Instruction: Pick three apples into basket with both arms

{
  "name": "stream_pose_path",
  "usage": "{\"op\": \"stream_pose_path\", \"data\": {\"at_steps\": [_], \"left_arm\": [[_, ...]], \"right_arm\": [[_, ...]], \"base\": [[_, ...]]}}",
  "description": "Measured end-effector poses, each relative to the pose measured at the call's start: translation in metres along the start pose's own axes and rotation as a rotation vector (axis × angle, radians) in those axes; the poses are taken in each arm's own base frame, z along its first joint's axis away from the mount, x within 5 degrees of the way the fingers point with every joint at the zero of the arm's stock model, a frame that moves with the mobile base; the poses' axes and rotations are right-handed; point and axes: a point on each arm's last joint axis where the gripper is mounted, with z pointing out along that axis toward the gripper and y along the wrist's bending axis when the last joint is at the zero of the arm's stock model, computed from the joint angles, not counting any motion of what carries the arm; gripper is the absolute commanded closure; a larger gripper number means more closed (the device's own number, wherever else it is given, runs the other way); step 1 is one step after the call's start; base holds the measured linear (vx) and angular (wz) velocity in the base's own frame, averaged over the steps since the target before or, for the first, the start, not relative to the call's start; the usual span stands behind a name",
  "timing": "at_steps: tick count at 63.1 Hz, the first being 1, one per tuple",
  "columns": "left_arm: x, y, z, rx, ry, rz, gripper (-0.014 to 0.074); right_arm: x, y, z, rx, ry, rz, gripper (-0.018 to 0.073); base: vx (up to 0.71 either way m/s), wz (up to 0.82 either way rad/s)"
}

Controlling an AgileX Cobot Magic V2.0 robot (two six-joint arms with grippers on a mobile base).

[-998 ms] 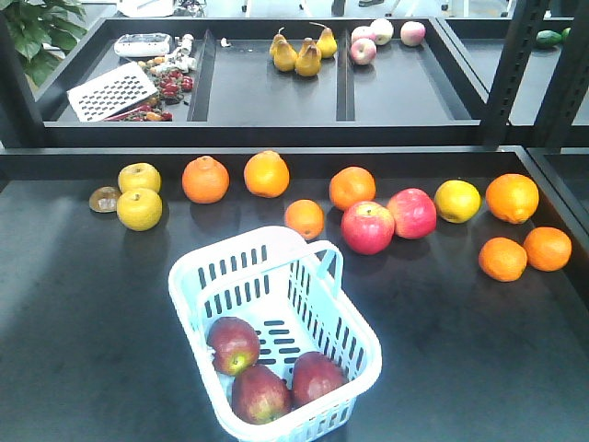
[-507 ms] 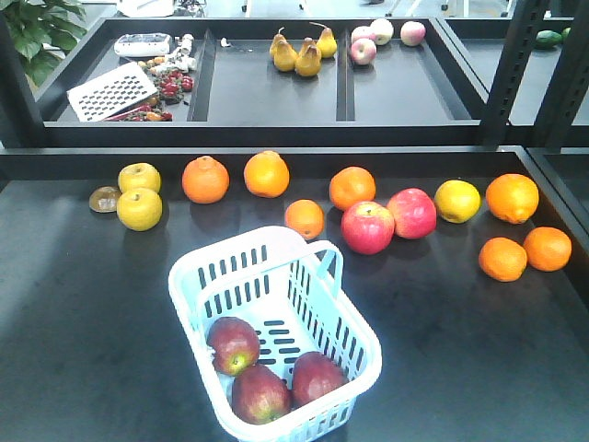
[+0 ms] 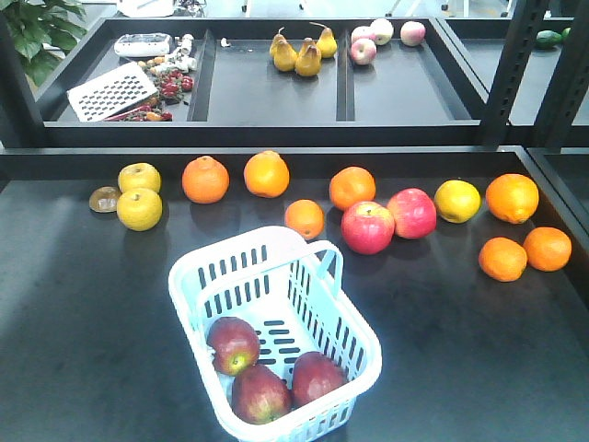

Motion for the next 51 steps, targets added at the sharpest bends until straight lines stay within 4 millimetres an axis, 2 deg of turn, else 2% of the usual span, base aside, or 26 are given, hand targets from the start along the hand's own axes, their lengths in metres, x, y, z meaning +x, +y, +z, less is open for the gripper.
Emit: {"op": "stream_pose_path", "data": {"at_steps": [51], "left_arm": [[0.0,0.0,0.0,0.0,0.0,0.0,0.0603]], "right_arm": [[0.0,0.0,0.0,0.0,0.0,0.0,0.0561]], "base": [[0.0,0.0]]}}
